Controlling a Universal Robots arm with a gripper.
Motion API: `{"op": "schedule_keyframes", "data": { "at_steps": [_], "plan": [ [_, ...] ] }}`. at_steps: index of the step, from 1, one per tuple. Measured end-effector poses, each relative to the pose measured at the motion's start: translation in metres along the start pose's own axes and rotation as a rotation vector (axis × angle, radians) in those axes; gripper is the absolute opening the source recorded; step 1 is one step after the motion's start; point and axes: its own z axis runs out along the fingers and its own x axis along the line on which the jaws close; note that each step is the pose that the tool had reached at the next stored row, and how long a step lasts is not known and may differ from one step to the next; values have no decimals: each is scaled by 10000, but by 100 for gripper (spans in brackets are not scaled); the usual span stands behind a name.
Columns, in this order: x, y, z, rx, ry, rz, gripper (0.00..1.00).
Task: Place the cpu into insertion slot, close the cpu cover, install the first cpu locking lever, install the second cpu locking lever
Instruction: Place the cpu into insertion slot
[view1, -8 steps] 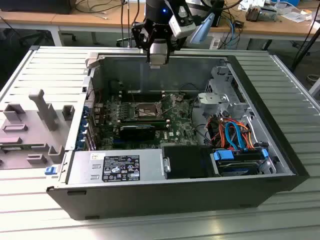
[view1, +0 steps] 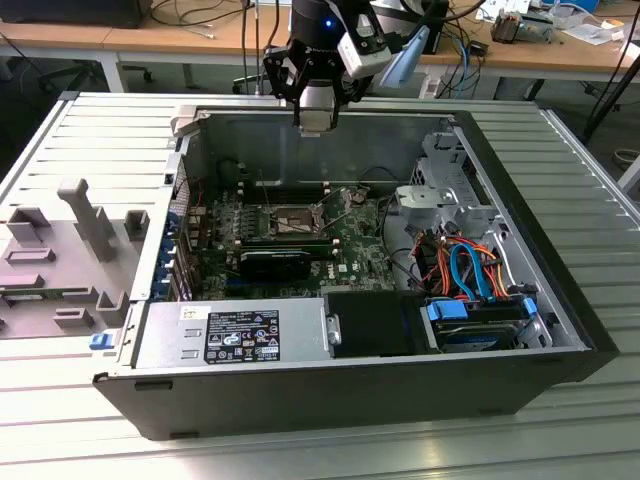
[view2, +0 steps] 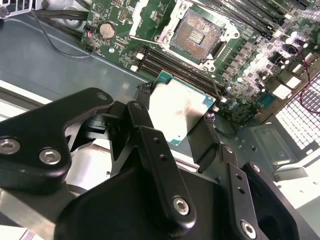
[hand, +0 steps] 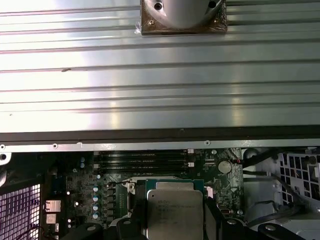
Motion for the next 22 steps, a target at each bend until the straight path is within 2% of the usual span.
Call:
{"op": "schedule_keyframes", "data": {
  "at_steps": [6, 8, 19, 21, 22],
  "plan": [
    [0, -1, 13, 1, 0, 1, 55],
    [-2, -8, 92, 1, 0, 1, 55],
    [-2, -11, 119, 1, 0, 1, 55],
    [-3, -16, 173, 1, 0, 1, 55],
    [-3, -16, 175, 0, 0, 0, 55]
  ]
}}
